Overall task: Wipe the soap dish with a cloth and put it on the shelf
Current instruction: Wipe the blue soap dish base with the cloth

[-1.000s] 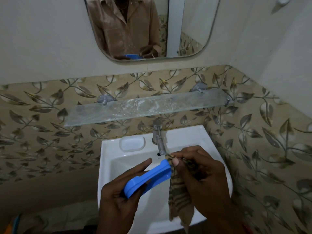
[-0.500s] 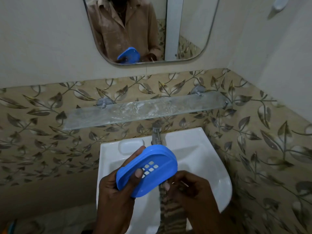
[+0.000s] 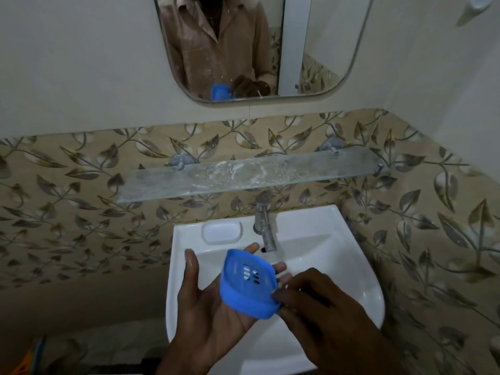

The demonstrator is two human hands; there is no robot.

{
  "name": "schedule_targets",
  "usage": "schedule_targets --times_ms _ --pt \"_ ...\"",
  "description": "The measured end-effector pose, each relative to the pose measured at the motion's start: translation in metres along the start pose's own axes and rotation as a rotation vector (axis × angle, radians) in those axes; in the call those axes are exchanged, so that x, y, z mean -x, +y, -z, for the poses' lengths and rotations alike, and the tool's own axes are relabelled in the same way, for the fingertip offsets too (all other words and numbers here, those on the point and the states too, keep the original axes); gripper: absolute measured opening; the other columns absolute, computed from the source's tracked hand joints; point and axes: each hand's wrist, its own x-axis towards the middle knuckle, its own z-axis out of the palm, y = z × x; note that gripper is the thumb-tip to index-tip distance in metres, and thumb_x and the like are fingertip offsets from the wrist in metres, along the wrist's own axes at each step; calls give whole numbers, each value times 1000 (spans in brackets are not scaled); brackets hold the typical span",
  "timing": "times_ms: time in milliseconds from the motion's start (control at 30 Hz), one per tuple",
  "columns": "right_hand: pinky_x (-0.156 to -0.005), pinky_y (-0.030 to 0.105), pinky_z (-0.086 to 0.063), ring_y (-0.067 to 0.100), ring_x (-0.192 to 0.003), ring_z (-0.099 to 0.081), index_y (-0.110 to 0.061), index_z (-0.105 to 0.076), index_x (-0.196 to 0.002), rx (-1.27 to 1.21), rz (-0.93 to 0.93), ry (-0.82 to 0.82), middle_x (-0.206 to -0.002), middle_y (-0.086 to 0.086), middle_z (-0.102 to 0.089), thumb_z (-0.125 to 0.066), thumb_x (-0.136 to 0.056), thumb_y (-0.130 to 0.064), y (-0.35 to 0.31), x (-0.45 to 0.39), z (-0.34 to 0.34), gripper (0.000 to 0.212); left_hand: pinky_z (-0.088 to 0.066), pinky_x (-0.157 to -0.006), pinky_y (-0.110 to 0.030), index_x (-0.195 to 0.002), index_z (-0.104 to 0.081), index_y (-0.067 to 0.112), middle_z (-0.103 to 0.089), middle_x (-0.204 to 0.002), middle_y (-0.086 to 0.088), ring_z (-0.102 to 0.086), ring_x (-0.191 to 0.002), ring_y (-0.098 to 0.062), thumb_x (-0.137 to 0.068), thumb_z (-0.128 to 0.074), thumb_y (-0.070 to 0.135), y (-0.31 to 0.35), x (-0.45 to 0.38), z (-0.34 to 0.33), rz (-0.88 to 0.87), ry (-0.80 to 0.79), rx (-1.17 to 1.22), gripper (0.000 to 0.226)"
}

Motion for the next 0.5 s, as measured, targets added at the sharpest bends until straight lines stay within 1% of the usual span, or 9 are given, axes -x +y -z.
schedule_targets --times_ms 67,133,167,233,300,367,400,467,500 --pt "-65 30 -57 10 -69 -64 -40 -62 -91 -21 -27 -97 -83 -13 -66 -59 -81 -57 1 4 -2 20 -32 -116 -61 -154 -36 11 -23 -161 -34 -27 -149 -48 -75 -75 66 4 -1 -7 108 0 122 104" --pt "-72 21 -56 3 -79 -64 -46 -60 -99 -47 -12 -186 -93 -21 -64 -55 -80 -68 5 8 -4 29 -39 -113 -59 -150 -46 15 -38 -156 -32 -39 -143 -48 -76 -73 61 7 -3 -14 73 84 97 91" --pt "-71 13 -52 -1 -77 -62 -43 -64 -100 -50 -32 -203 -93 -19 -62 -62 -83 -58 2 2 4 23 -39 -114 -58 -149 -48 18 -42 -153 -31 -43 -141 -48 -78 -71 59 8 -5 -18 44 132 52 85" --pt "-68 2 -44 -9 -74 -60 -30 -74 -96 -170 -85 -86 -91 -15 -62 -76 -80 -33 -2 -2 18 16 -47 -109 -54 -145 -53 24 -48 -149 -31 -50 -136 -46 -78 -68 59 9 -6 -19 2 212 -7 77" --pt "-65 8 -51 0 -75 -68 -22 -76 -88 -359 -193 110 -84 -11 -67 -84 -76 -23 -5 -11 29 14 -58 -94 -50 -142 -58 26 -58 -142 -27 -63 -124 -41 -79 -62 67 4 -10 -16 -5 250 -58 75" --pt "-68 16 -57 9 -79 -72 -21 -76 -86 -572 -278 193 -84 -5 -72 -87 -74 -24 -9 -24 32 17 -61 -82 -44 -138 -61 26 -72 -120 -19 -74 -99 -33 -83 -49 76 -3 -12 -9 5 300 -132 76" --pt "-72 14 -56 9 -84 -72 -24 -75 -89 -577 -283 176 -88 -6 -72 -86 -74 -29 -10 -32 29 19 -60 -80 -42 -133 -66 25 -75 -110 -15 -75 -90 -29 -85 -44 79 -7 -12 -7 6 325 -171 75" --pt "-79 9 -52 2 -93 -68 -30 -74 -98 -442 -276 81 -95 -12 -70 -78 -78 -35 -10 -42 16 21 -58 -76 -39 -107 -79 18 -77 -93 -14 -73 -79 -27 -86 -38 77 -17 -14 -7 -4 352 -218 75" --pt "-81 6 -50 -1 -93 -66 -29 -74 -101 -363 -270 55 -97 -14 -68 -76 -80 -31 -10 -46 9 21 -58 -74 -38 -100 -80 14 -76 -89 -16 -73 -76 -28 -86 -39 76 -19 -14 -5 -17 349 -244 75"
